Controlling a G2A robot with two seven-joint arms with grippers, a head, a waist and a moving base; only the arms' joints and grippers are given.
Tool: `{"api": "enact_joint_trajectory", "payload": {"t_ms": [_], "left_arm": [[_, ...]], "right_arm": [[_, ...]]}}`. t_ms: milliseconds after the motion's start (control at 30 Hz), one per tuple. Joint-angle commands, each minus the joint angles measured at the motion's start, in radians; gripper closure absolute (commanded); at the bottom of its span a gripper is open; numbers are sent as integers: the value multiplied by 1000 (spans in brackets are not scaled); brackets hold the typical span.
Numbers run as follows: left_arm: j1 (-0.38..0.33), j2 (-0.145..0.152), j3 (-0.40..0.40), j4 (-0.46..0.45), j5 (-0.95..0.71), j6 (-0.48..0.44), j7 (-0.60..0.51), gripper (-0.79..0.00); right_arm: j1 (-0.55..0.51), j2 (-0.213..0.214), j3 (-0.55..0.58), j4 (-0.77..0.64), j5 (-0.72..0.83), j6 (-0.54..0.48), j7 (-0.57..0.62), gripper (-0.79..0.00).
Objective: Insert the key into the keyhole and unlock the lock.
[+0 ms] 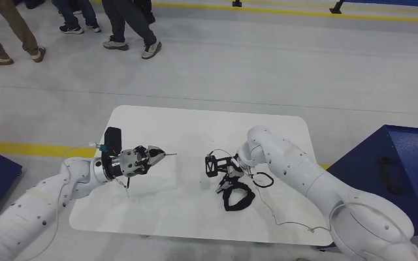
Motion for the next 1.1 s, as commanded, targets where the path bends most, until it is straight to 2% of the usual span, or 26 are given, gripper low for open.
{"api": "enact_joint_trajectory", "payload": {"t_ms": [0,67,167,400,667,800,900,933,1033,1067], "left_arm": [[0,0,0,0,0,0,0,0],[0,0,0,0,0,0,0,0],[0,0,0,0,0,0,0,0],[0,0,0,0,0,0,0,0],[0,0,0,0,0,0,0,0],[0,0,0,0,0,0,0,0],[0,0,0,0,0,0,0,0],[0,0,0,0,0,0,0,0],[0,0,0,0,0,0,0,0],[0,0,0,0,0,0,0,0]], "right_arm": [[-5,-1,0,11,-8,0,7,-496],[-13,-8,0,14,-15,0,7,-542],[-17,-22,0,31,-37,0,7,-526],[-11,-49,0,54,-47,0,7,-557],[-9,-60,0,66,-22,0,7,-560],[-19,-70,0,75,-57,0,7,-640],[-24,-78,0,92,-79,0,7,-622],[-25,-82,0,98,-90,0,7,-594],[-25,-83,0,100,-92,0,7,-483],[-25,-83,0,100,-92,0,7,-403]]}}
